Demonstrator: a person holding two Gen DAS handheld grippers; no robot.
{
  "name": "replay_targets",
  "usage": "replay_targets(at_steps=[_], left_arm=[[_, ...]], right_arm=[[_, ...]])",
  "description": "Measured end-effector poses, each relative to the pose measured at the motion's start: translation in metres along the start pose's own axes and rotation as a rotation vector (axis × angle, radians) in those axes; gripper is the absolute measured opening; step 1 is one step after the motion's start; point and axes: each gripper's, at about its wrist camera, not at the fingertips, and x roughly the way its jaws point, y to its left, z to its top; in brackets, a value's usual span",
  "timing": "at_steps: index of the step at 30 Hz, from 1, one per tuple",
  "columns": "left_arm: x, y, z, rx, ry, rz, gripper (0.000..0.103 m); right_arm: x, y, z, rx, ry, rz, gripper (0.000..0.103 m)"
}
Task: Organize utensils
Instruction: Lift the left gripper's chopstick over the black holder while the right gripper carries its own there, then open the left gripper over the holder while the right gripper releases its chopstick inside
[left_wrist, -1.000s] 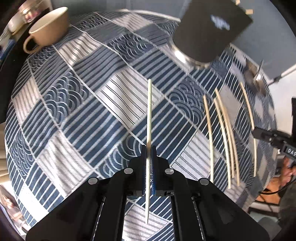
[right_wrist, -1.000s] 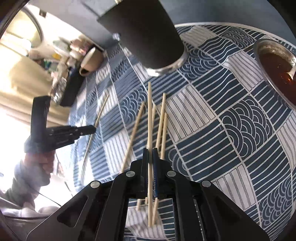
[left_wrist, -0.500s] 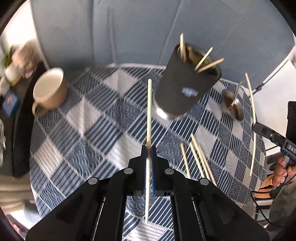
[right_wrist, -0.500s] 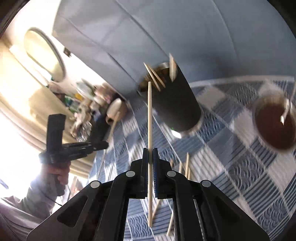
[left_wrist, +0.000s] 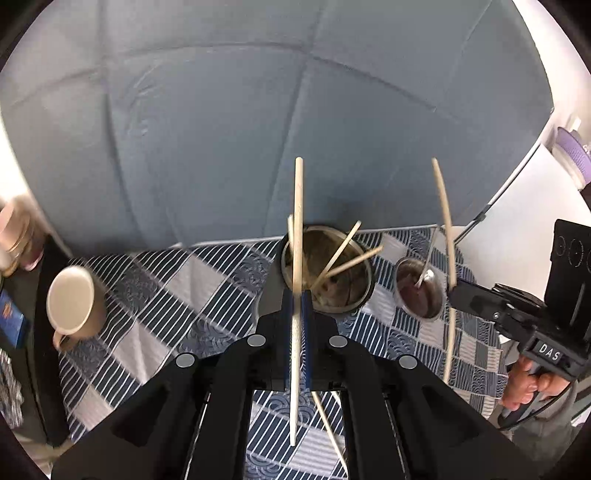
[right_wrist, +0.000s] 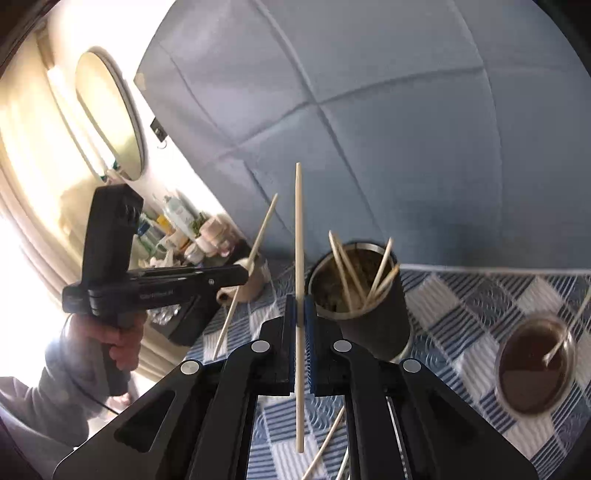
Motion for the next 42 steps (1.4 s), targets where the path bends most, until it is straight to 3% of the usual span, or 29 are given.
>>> replay_targets(at_steps=[5,18,25,29,34,42], left_arm=[[0.017,0.002,0.029,-0.042,-0.011,-0.023,0.005],[0.04,-0.008,0.063,0.021,-0.095,-0.088,0.005],[0.049,-0.007,0.06,0.046,-0.193,-0.176,0.005],[0.06,-0.002,0.053,0.029,-0.21,-0.22,0.005],[0.063,0.003,0.042,0.046,-0.238,-0.192,0.005],[0.064,0.016,0.039,0.007,-0.299,-0.211,0.005]], right_arm=[[0.019,-0.005,0.023,-0.046,-0.01,-0.014,0.005],[0.058,-0.033,0.057,-0.021,-0.074,0.024,0.005],[0.078,-0.04,0.055,-0.013,-0.094,0.035,0.005],[0.084,-0.05,0.047,0.005,-0.09,0.047,0.005],[0.081,-0.064,0.04,0.055,-0.116,0.057,0.005],[0.078,-0.064,0.046,0.056,-0.165,0.063,0.005]])
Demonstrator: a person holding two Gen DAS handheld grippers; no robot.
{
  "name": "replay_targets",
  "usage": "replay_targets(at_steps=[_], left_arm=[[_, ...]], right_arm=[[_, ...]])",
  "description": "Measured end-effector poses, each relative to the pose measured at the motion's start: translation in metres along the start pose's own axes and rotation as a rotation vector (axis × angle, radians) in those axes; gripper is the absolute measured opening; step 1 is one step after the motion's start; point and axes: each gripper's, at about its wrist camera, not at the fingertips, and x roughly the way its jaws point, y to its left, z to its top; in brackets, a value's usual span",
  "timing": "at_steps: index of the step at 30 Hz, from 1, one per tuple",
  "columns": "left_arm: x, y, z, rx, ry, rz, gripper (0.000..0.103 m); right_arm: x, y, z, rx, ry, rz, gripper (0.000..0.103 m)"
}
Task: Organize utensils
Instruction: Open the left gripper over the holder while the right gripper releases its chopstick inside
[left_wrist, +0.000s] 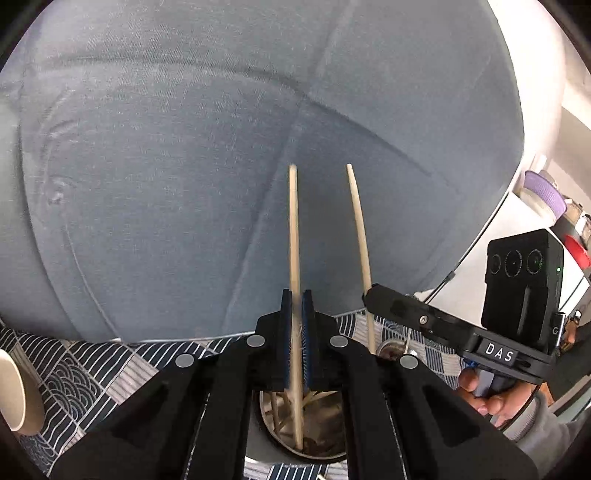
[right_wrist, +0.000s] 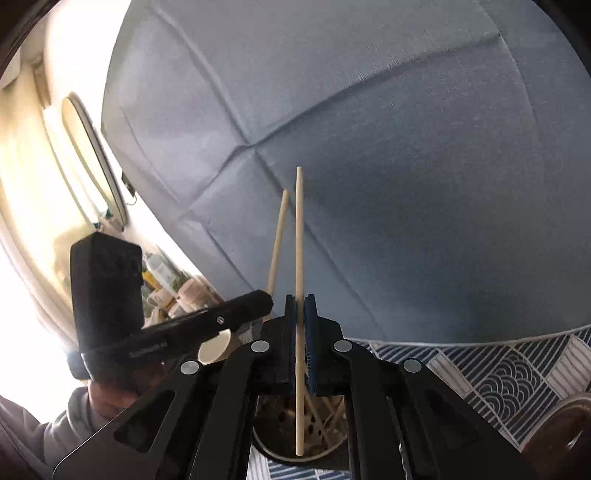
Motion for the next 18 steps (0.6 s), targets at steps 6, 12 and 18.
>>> replay_targets(at_steps=[6,12,18], left_arm=[[0.003,0.002,-0.006,-0.006,-0.033,0.005,0.006],[-0.003,0.01,-0.009,-0.041,-0.021,0.026,0.019],[-0.032,0.02,-0.016,-0.073,-0.039,0.09,0.055]], right_arm=[[0.009,-0.002,-0.012,-0.015,0.014,-0.013,0.008],[-0.001,-0.004,-0.016,0.004,0.017,-0.046,0.009],[-0.024,0.003,-0.01,-0.012,-0.031,-0.107,0.022]])
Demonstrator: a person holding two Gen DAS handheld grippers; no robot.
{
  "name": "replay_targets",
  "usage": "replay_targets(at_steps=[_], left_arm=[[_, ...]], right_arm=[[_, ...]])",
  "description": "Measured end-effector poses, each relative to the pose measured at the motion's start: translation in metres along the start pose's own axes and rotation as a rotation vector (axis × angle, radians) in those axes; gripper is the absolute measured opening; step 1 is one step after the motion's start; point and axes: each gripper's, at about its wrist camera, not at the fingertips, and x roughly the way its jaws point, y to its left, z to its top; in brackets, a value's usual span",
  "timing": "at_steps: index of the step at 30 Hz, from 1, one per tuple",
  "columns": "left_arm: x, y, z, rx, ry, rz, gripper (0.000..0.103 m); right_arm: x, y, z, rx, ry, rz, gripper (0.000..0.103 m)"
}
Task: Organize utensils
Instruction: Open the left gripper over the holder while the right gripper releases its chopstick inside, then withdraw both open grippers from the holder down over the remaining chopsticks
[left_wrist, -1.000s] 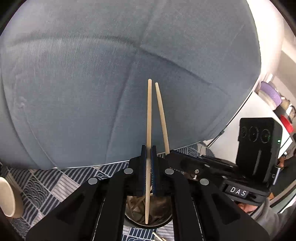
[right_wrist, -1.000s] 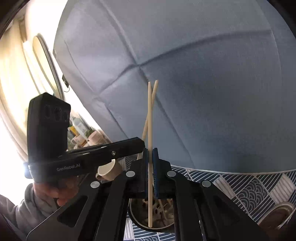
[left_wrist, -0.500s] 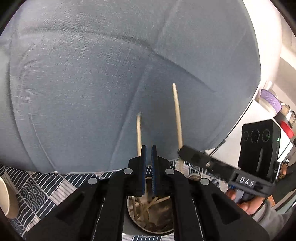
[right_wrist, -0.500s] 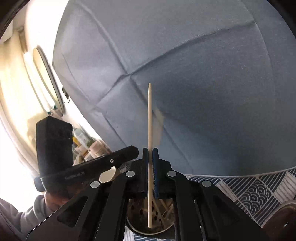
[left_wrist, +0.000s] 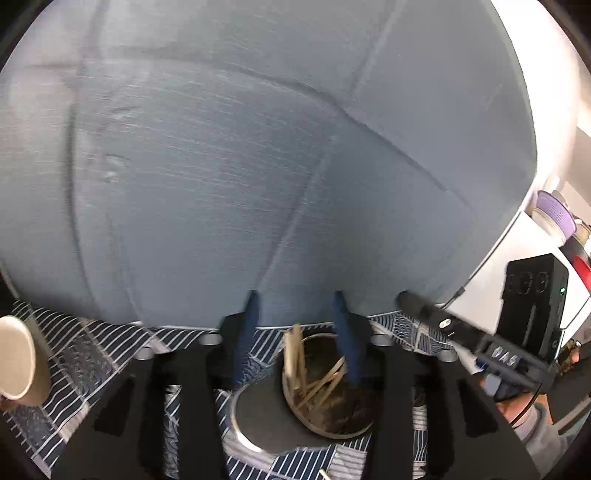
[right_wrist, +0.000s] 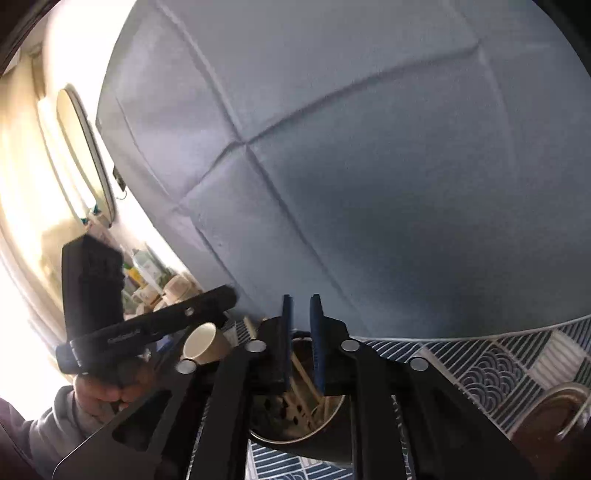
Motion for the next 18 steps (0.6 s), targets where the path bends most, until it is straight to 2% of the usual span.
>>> replay_targets(at_steps=[1,2,4,5,6,7,10,12,18], left_arm=[[-0.004,0.002,-0.001,-0.002,-0.001,0.008,0.056],[-0.011,0.003,-0.003,-0.001,-0.007,0.018,0.058],[-0.021,0.006,-0.006,-0.01,0.0,0.042,0.07],[-0.025,0.008,-0.008,-0.015,-0.001,0.048,0.071],[-0.029,0.009,-0.01,-0.018,0.002,0.051,0.076],[-0.031,0.01,-0.012,-0.023,0.021,0.06,0.087],[-0.036,0.012,-0.021,-0.04,0.074,0.086,0.092],[-0.037,0.007,-0.026,-0.038,0.107,0.111,0.095],[-0.04,-0.009,-0.038,-0.001,0.134,0.143,0.097]], right_arm=[[-0.003,0.001,0.001,0.002,-0.007,-0.007,0.028],[-0.008,0.002,0.002,0.002,-0.015,-0.015,0.03],[-0.016,0.005,0.002,0.003,-0.022,-0.038,0.035],[-0.019,0.006,0.002,0.004,-0.022,-0.056,0.048],[-0.024,0.008,0.0,0.003,-0.026,-0.079,0.054],[-0.027,0.009,0.0,-0.001,-0.031,-0.087,0.055],[-0.038,0.014,-0.004,-0.007,-0.035,-0.1,0.059],[-0.044,0.019,-0.007,-0.026,-0.03,-0.112,0.065],[-0.062,0.031,-0.018,-0.071,-0.027,-0.151,0.076]])
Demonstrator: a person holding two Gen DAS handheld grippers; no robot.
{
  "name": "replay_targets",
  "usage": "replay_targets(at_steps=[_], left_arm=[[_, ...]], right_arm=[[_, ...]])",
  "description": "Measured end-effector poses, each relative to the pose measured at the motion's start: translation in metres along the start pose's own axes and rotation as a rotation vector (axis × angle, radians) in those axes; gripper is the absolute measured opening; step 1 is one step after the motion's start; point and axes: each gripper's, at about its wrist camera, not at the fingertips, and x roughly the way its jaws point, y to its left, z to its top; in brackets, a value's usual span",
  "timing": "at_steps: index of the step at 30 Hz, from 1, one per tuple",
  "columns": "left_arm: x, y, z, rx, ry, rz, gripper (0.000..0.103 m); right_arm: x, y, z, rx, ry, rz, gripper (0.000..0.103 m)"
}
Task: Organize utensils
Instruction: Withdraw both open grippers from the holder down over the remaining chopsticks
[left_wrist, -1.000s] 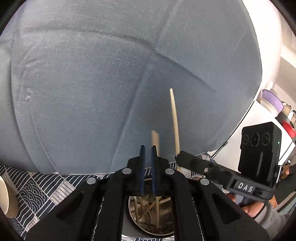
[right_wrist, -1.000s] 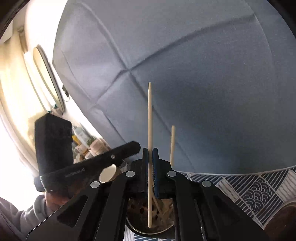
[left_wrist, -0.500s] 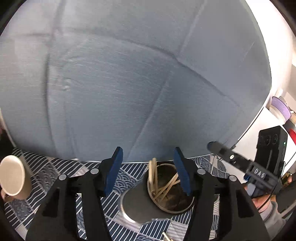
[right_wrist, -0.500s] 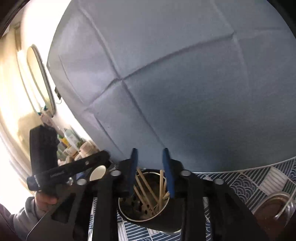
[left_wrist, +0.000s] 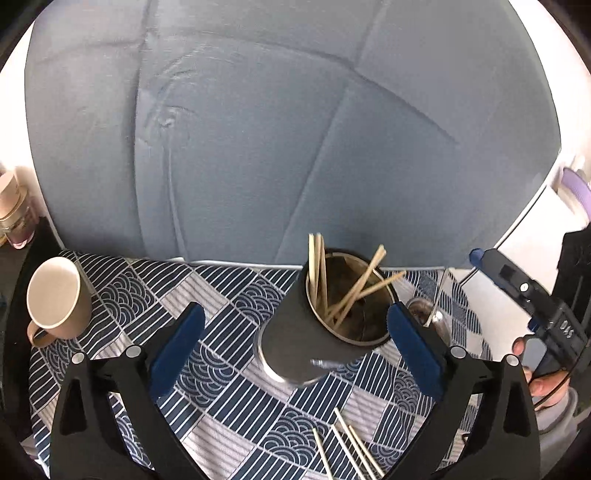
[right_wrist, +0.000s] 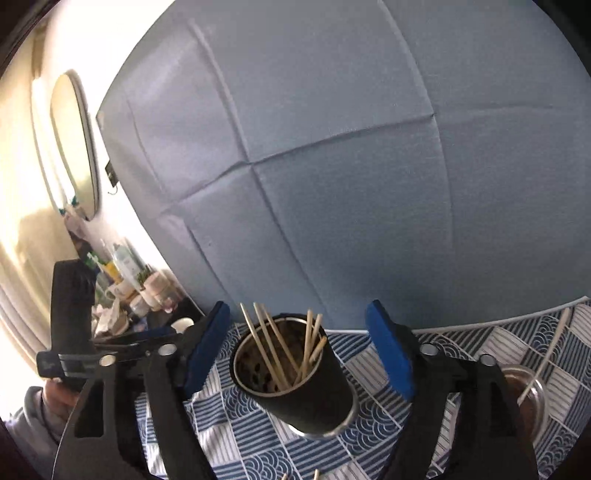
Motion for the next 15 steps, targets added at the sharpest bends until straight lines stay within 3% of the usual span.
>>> replay_targets(at_steps=[5,15], left_arm=[[-0.003,-0.013,-0.013,0.051,0.021,0.019,0.097],[0.012,-0.023,-0.046,0.111,0.125,0.074,0.097]], right_arm=[[-0.013,0.006,-0.008,-0.024,0.013,-0.002,0.084],[-0.015,0.006,-0.042,-0.02,0.105,-0.05,0.085]])
